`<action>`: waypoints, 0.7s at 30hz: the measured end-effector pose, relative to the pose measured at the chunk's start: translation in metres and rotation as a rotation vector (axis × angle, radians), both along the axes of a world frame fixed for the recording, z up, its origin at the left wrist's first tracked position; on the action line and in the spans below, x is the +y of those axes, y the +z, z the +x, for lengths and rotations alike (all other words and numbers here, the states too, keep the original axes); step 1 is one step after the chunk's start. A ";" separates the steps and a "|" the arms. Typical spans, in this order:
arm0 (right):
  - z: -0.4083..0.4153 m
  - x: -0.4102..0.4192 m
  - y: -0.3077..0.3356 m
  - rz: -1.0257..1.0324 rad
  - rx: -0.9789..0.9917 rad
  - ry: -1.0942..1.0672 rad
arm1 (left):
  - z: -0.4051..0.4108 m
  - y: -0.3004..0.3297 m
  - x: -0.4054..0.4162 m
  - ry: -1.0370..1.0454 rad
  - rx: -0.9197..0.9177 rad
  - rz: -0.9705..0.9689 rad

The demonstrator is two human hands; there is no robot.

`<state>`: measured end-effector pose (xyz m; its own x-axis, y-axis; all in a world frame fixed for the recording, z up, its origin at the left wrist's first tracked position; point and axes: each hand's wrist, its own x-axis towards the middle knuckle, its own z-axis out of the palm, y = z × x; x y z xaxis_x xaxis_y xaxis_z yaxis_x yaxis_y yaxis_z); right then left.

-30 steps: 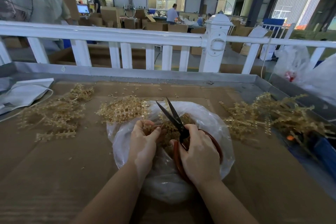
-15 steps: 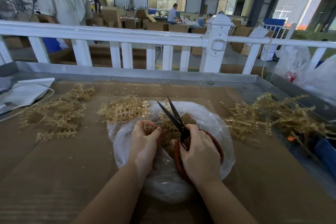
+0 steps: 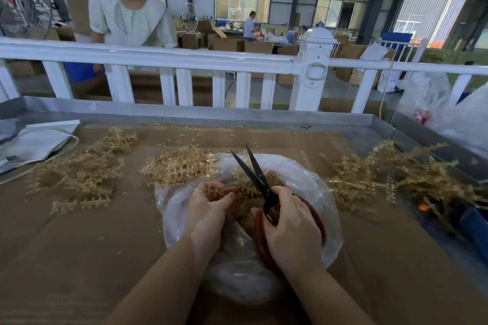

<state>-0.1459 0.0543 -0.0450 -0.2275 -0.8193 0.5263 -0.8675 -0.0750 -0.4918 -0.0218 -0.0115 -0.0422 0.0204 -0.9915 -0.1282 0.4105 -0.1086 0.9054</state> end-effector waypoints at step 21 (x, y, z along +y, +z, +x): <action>-0.010 -0.011 0.056 0.157 -0.855 0.224 | -0.015 0.025 0.006 -0.189 0.510 0.208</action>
<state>-0.1556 0.0434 0.0107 -0.3165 -0.9398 0.1287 -0.1734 -0.0761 -0.9819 -0.0366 -0.0051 -0.0169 -0.2696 -0.9249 -0.2680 0.7453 -0.3767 0.5502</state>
